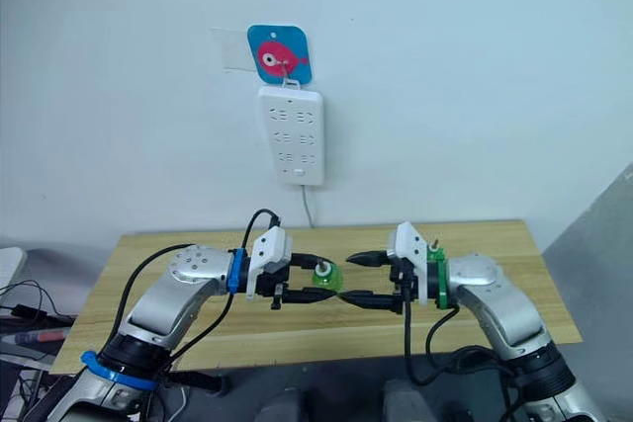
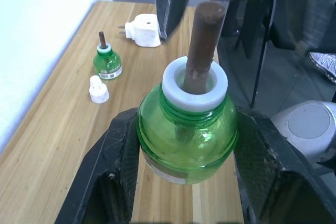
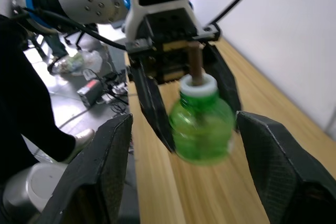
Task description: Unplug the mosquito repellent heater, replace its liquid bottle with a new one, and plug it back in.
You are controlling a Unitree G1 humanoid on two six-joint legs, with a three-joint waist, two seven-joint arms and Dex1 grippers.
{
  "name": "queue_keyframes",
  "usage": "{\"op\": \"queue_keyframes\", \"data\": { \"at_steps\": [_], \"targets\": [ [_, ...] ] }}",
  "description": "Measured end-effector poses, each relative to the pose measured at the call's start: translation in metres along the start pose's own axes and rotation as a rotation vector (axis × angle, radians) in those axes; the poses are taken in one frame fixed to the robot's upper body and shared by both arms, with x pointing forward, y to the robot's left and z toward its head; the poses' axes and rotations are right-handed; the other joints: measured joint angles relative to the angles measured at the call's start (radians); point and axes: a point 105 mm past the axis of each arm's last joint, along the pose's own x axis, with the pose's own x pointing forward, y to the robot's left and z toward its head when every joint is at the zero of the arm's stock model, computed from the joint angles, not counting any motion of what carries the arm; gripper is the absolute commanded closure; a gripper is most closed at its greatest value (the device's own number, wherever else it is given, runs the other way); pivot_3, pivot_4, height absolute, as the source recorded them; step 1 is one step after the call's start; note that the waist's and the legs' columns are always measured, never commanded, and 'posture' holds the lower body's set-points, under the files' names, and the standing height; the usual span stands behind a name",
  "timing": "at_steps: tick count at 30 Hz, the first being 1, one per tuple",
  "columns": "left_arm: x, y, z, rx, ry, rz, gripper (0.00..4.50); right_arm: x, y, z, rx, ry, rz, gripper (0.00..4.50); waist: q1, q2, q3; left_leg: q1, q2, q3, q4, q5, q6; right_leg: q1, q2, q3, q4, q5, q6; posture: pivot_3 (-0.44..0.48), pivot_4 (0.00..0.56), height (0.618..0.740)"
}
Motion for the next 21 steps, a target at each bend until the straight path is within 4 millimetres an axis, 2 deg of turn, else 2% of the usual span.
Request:
{"op": "queue_keyframes", "data": {
  "at_steps": [2,14,21],
  "targets": [
    [0.000,0.000,0.000,-0.001,0.000,-0.001,2.26,0.004,0.000,0.003,-0.007,-0.010,0.004,2.48,0.001,0.000,0.000,0.000,0.000,0.000,0.000,0.000,0.000,0.000,0.000,0.000,0.000,0.000,0.000,-0.008,0.087,0.740],
    [0.000,-0.001,0.000,-0.003,0.002,-0.011,2.26,0.012,-0.004,0.011,-0.031,-0.037,-0.013,2.48,0.002,0.000,0.000,0.000,0.000,0.000,0.000,0.000,0.000,0.000,0.000,0.000,0.000,0.000,0.000,-0.008,0.093,0.740],
    [0.000,-0.001,0.000,-0.004,0.001,-0.013,2.26,0.020,-0.006,0.005,-0.027,-0.023,-0.013,2.48,0.002,0.000,0.000,0.000,0.000,0.000,0.000,0.000,0.000,0.000,0.000,0.000,0.000,0.000,0.000,-0.007,0.095,0.740]
  ]
}}
